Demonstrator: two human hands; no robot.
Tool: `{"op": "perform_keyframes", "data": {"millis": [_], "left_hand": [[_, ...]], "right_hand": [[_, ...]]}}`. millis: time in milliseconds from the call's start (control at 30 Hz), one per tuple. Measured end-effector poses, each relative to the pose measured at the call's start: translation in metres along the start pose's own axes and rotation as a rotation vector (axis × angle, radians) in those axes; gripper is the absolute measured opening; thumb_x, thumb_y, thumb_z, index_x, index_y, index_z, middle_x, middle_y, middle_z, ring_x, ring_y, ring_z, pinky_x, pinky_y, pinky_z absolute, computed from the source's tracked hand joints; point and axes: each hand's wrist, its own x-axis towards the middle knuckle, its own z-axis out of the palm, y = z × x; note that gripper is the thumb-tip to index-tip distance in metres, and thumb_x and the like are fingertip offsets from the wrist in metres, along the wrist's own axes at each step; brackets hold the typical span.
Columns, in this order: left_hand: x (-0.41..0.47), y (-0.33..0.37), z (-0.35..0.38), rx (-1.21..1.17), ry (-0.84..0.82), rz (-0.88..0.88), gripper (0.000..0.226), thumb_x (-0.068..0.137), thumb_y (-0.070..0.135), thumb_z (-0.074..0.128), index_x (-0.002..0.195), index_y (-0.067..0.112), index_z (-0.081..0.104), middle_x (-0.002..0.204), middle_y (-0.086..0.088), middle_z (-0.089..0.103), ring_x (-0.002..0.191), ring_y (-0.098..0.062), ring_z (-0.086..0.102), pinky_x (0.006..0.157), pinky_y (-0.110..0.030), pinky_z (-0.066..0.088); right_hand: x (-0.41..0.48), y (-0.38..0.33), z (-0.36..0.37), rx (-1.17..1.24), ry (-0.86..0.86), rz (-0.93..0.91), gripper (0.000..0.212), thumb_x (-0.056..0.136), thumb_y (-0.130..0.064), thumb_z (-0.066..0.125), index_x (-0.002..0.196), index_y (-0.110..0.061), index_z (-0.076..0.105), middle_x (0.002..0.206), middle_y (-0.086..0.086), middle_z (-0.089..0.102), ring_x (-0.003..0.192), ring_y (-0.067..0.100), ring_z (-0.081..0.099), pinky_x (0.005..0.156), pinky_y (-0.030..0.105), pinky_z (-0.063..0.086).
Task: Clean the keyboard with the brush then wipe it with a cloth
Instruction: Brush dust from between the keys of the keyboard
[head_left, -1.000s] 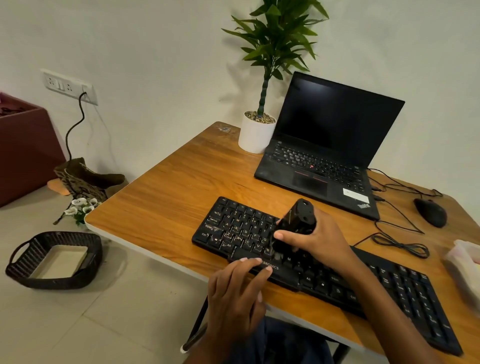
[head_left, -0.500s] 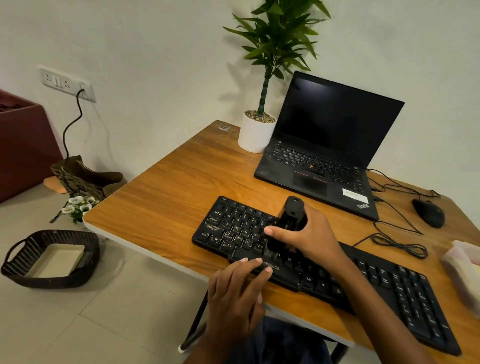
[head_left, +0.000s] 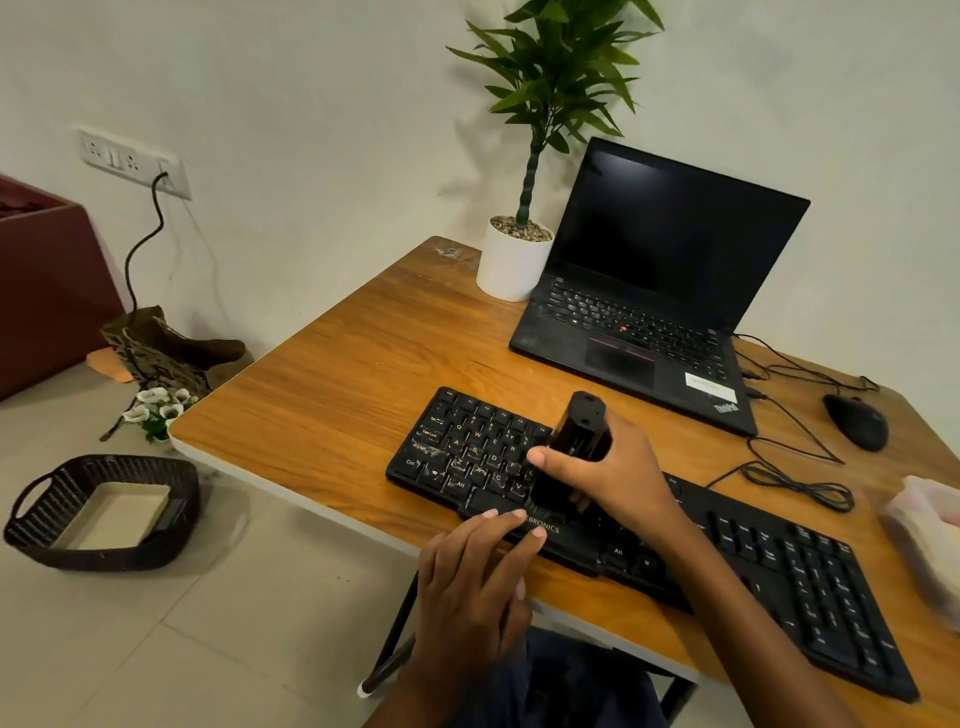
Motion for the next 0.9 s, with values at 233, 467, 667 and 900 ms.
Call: {"op": "perform_keyframes", "data": {"millis": [233, 467, 667, 900], "left_hand": [[0.001, 0.001, 0.001, -0.002, 0.016, 0.002, 0.041, 0.079, 0.023, 0.043, 0.118, 0.027, 0.054, 0.124, 0.004, 0.051, 0.114, -0.015, 0.047, 0.086, -0.031, 0.031], [0.001, 0.001, 0.000, 0.002, 0.023, 0.005, 0.040, 0.079, 0.023, 0.043, 0.118, 0.026, 0.054, 0.124, 0.004, 0.050, 0.113, -0.015, 0.046, 0.085, -0.031, 0.031], [0.002, 0.001, -0.001, -0.001, 0.016, 0.007, 0.041, 0.079, 0.022, 0.043, 0.119, 0.026, 0.053, 0.124, 0.004, 0.050, 0.115, -0.015, 0.046, 0.087, -0.031, 0.030], [0.002, 0.001, -0.001, 0.000, 0.015, 0.007, 0.040, 0.079, 0.023, 0.044, 0.119, 0.026, 0.053, 0.124, 0.004, 0.050, 0.114, -0.015, 0.046, 0.086, -0.031, 0.031]], "right_hand": [[0.011, 0.006, -0.002, -0.135, 0.122, -0.133, 0.037, 0.062, -0.046, 0.077, 0.072, -0.026, 0.048, 0.066, -0.006, 0.058, 0.060, 0.007, 0.055, 0.053, 0.016, 0.042], [0.004, 0.006, 0.002, 0.040, -0.020, -0.052, 0.042, 0.060, -0.048, 0.080, 0.075, -0.022, 0.052, 0.068, -0.002, 0.060, 0.058, 0.011, 0.061, 0.045, 0.018, 0.045], [0.012, 0.004, 0.007, -0.066, 0.138, -0.092, 0.034, 0.066, -0.040, 0.079, 0.073, -0.026, 0.049, 0.068, -0.008, 0.059, 0.061, -0.005, 0.055, 0.054, 0.011, 0.042], [0.006, 0.005, 0.007, -0.008, 0.105, -0.042, 0.037, 0.064, -0.044, 0.076, 0.076, -0.020, 0.051, 0.070, -0.002, 0.062, 0.057, 0.009, 0.060, 0.049, 0.017, 0.046]]}}
